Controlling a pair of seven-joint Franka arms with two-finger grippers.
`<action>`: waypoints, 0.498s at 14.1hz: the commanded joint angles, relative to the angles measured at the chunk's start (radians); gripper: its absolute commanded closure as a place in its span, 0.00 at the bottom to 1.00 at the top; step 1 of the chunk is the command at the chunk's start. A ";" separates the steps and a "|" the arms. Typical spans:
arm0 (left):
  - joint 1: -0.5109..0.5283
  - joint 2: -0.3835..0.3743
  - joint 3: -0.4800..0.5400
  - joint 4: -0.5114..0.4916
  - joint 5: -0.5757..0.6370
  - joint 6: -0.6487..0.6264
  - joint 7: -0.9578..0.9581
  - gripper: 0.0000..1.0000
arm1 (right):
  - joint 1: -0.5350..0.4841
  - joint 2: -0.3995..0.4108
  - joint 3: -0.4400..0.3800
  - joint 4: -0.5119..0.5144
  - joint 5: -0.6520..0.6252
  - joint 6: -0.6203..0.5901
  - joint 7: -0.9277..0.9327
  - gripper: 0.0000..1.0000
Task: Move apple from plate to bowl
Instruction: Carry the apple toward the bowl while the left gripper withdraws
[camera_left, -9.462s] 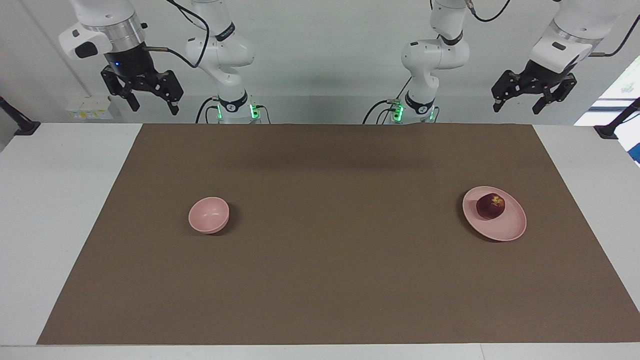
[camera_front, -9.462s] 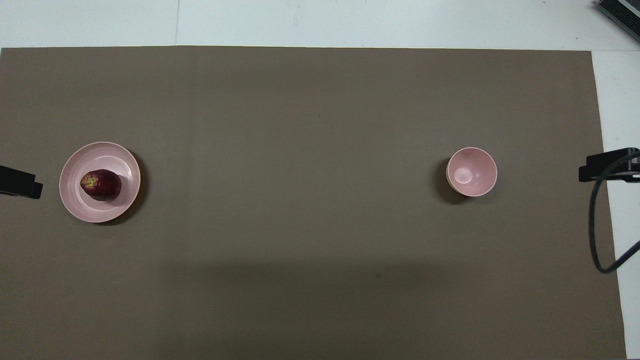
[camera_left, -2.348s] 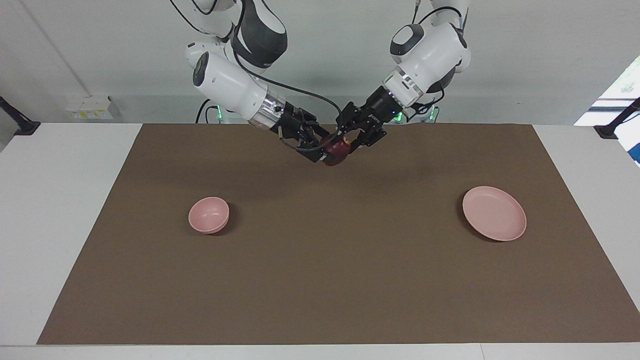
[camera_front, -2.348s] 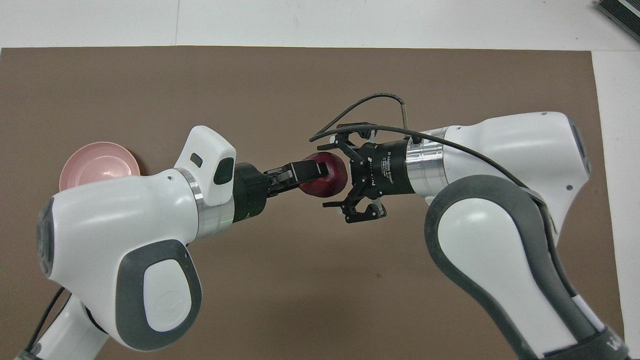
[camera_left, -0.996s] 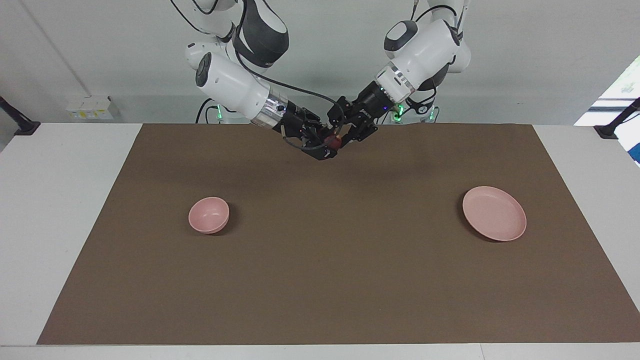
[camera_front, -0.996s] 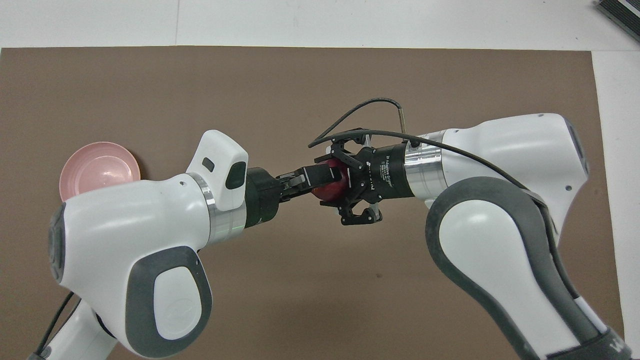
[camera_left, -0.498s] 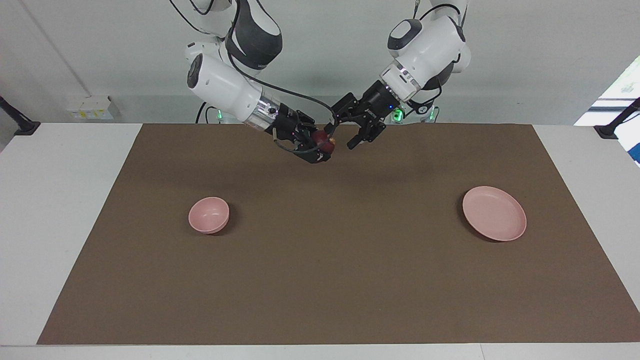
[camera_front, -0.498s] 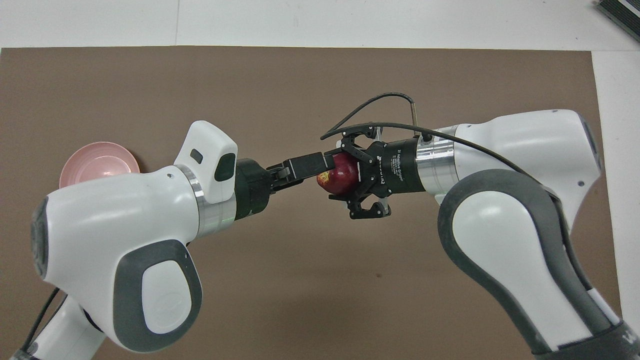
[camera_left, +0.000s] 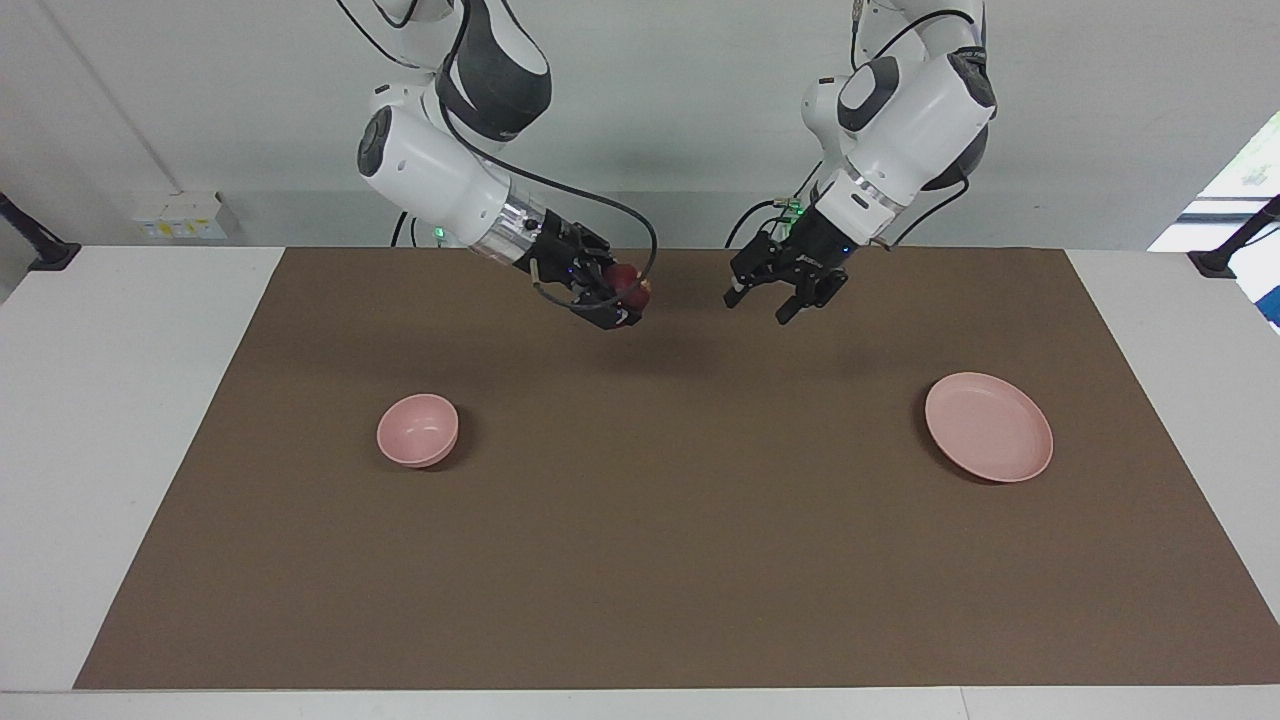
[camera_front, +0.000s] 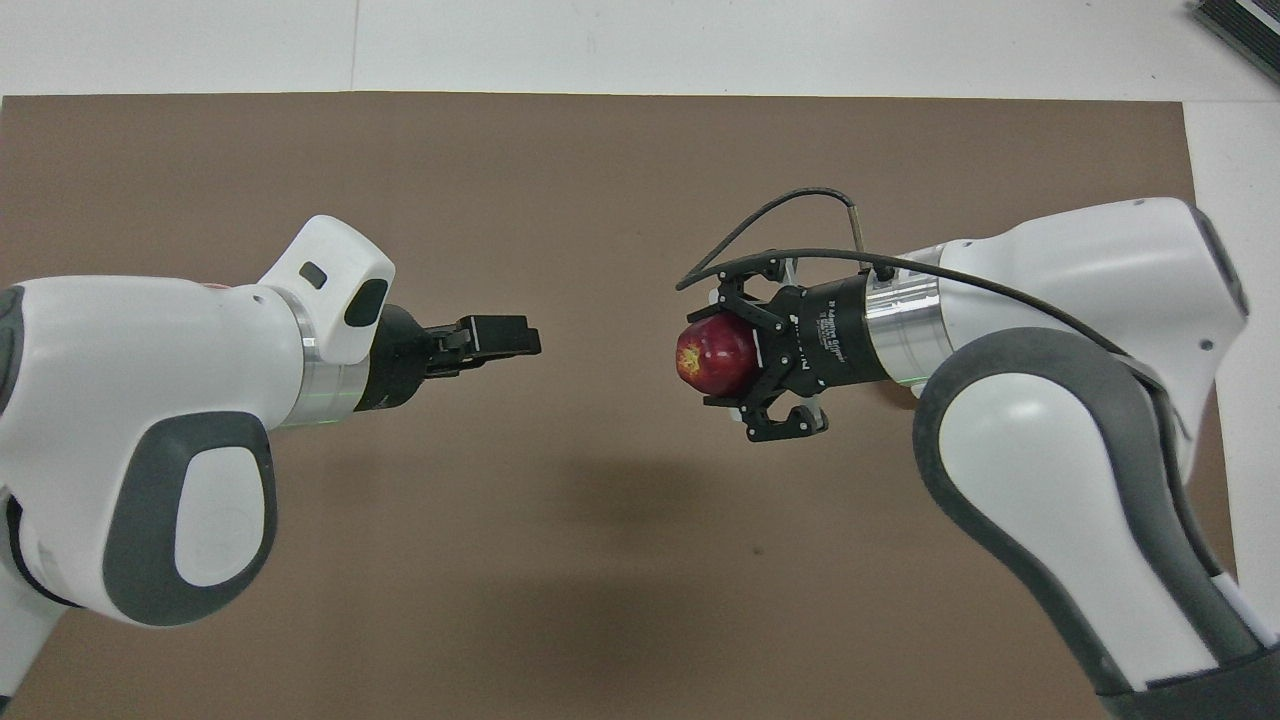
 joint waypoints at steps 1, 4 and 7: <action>0.063 -0.003 -0.008 0.033 0.177 -0.139 0.011 0.00 | -0.085 -0.037 0.002 0.022 -0.165 -0.151 -0.154 1.00; 0.115 0.002 -0.008 0.051 0.333 -0.199 0.051 0.00 | -0.149 -0.037 0.002 0.019 -0.331 -0.180 -0.399 1.00; 0.193 0.012 -0.008 0.073 0.364 -0.242 0.201 0.00 | -0.214 -0.035 0.002 0.008 -0.521 -0.162 -0.667 1.00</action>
